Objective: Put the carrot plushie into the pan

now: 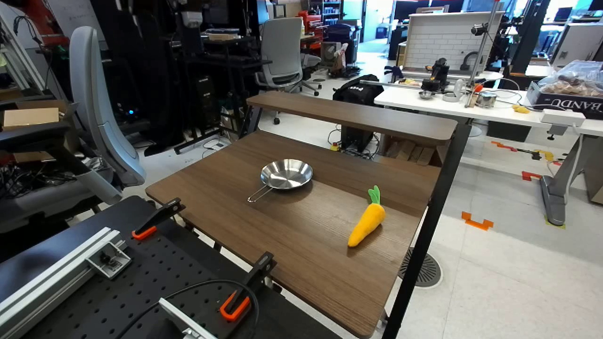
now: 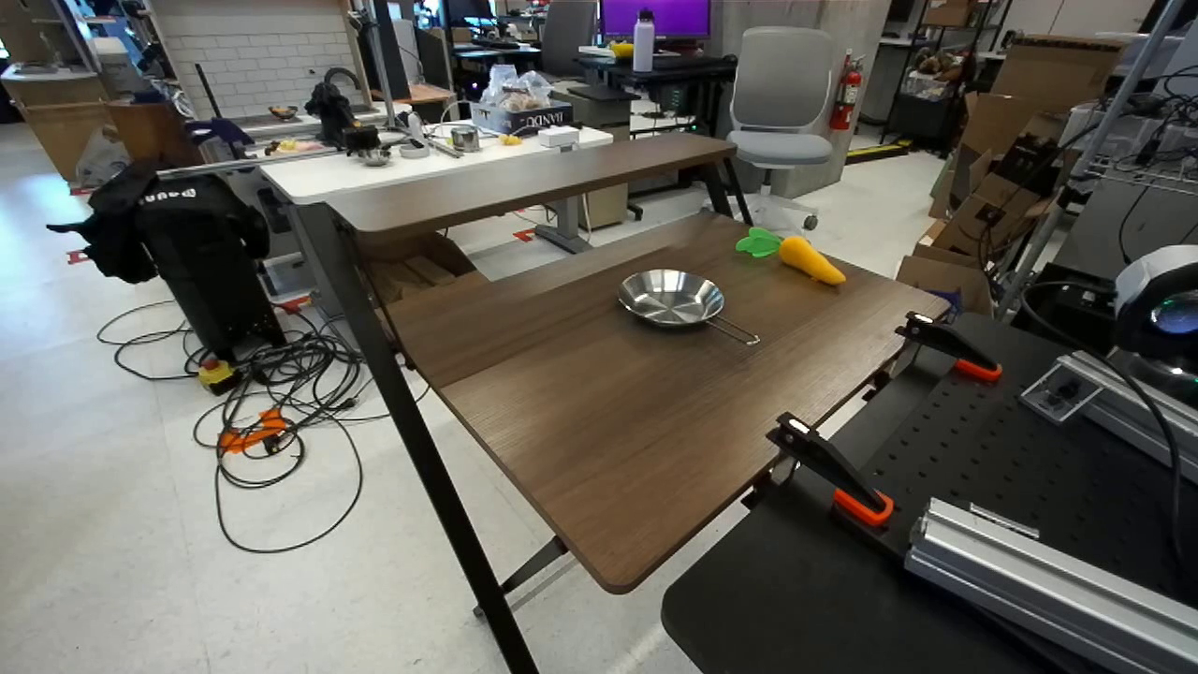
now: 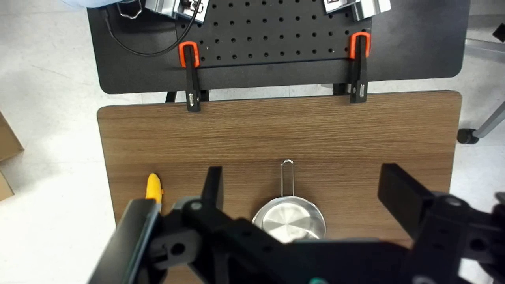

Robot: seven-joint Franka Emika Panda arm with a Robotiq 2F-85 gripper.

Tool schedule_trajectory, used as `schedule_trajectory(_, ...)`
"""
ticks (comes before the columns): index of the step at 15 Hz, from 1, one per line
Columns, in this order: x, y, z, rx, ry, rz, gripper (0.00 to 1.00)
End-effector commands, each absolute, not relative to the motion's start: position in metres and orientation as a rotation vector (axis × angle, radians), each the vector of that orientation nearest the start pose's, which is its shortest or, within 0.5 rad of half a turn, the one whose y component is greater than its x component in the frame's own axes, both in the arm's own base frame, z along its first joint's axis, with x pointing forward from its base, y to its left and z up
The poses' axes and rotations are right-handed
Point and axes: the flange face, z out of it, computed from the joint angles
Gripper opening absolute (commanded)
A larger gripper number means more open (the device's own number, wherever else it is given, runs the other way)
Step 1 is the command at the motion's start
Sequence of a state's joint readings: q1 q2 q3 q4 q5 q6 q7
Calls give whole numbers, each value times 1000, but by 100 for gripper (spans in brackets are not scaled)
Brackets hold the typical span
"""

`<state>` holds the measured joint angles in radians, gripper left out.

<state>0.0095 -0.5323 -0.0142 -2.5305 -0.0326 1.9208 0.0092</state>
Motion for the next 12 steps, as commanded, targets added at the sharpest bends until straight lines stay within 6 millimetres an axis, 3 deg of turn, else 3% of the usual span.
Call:
schedule_trajectory(1, 385, -24, 423, -3157, 21, 189, 100)
schedule_trajectory(8, 405, -73, 355, -3101, 162, 394, 100)
schedule_trajectory(12, 423, -97, 325, -3071, 221, 480, 100)
